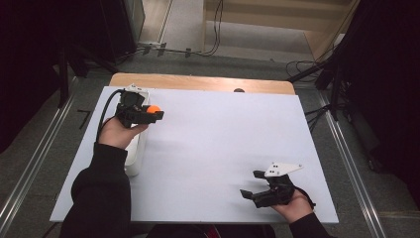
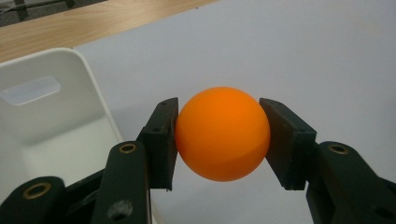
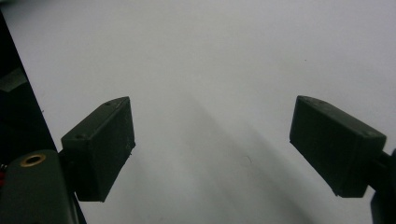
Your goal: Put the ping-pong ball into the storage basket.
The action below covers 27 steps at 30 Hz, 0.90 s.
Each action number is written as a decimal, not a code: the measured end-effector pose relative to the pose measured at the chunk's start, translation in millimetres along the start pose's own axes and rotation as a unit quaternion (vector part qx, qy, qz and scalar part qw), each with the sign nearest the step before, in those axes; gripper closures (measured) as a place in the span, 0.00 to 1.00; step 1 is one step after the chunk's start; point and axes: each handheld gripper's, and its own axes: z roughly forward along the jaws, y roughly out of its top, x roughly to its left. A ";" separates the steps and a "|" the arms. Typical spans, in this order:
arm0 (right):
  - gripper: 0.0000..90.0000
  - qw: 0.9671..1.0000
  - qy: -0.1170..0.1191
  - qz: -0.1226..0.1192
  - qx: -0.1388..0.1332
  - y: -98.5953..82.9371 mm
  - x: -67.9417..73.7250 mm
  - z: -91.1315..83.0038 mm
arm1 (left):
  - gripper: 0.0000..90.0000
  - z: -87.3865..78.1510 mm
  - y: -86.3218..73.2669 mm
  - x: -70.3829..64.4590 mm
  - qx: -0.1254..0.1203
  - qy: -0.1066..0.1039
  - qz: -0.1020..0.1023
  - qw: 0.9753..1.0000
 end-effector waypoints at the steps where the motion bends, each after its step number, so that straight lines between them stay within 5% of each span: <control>1: 0.14 1.000 0.000 0.000 0.000 0.1 0.0 0.0 | 0.56 -0.7 -0.2 1.1 0.001 0.001 0.000 1.000; 27: 0.14 1.000 0.001 -0.005 0.000 1.0 -0.8 0.5 | 0.56 -11.1 -6.7 17.1 -0.003 0.020 -0.022 1.000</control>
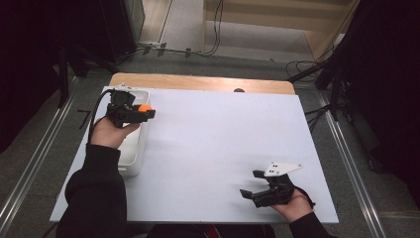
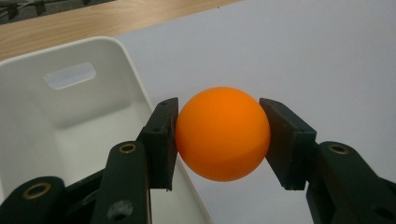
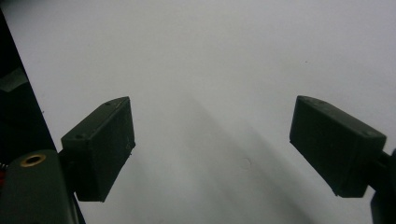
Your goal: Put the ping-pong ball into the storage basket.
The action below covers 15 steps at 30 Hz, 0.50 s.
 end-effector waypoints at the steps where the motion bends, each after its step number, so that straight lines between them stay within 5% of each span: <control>1: 0.14 1.000 0.000 0.000 0.000 0.1 0.0 0.0 | 0.56 -0.2 -0.1 0.6 -0.001 0.000 0.000 1.000; 15: 0.14 1.000 -0.002 0.001 -0.001 0.4 0.2 0.4 | 0.56 -6.2 -4.6 13.1 -0.004 0.020 -0.014 1.000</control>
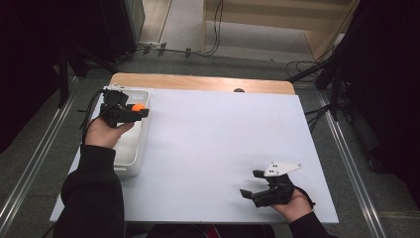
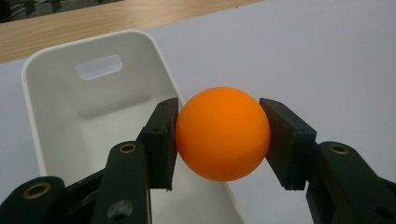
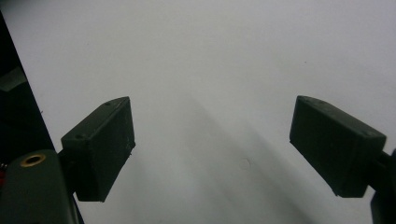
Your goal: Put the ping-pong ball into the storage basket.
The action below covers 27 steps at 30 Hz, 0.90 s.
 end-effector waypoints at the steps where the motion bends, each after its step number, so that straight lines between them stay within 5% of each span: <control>1: 0.14 1.000 0.000 0.000 0.000 0.0 0.0 0.1 | 0.56 -0.2 -0.4 0.8 -0.001 0.003 0.000 1.000; 27: 0.14 1.000 0.000 -0.002 0.002 -0.2 -0.3 -0.3 | 0.56 -0.6 -6.9 16.5 0.006 0.029 -0.016 0.999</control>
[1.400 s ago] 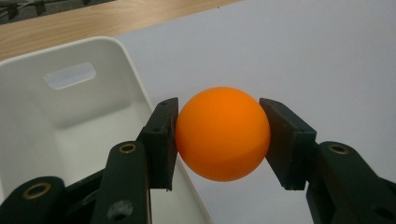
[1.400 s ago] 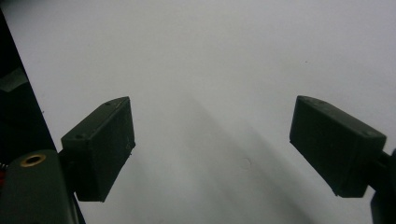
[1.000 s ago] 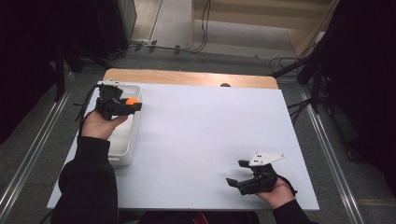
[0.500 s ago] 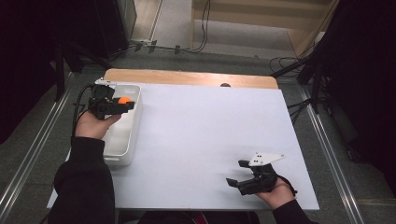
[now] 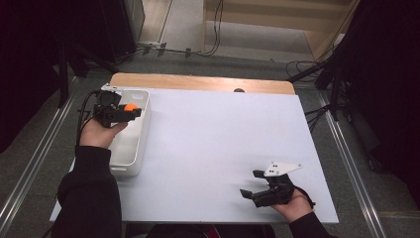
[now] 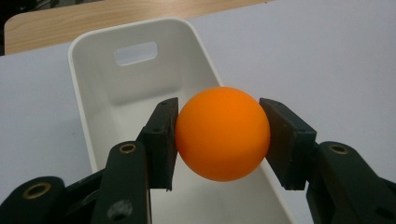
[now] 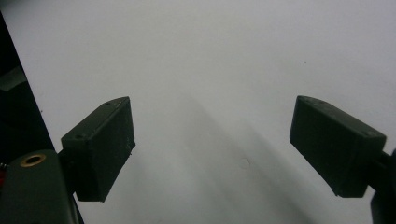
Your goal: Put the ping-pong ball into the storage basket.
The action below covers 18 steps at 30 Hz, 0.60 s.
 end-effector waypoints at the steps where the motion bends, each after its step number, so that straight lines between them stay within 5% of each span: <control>1: 0.14 1.000 0.000 0.000 0.000 0.0 0.1 0.0 | 0.56 0.5 -0.2 0.2 0.001 0.001 0.000 1.000; 18: 0.14 1.000 -0.001 0.002 -0.001 0.2 0.3 0.4 | 0.56 10.8 -7.0 7.6 0.015 0.009 -0.013 1.000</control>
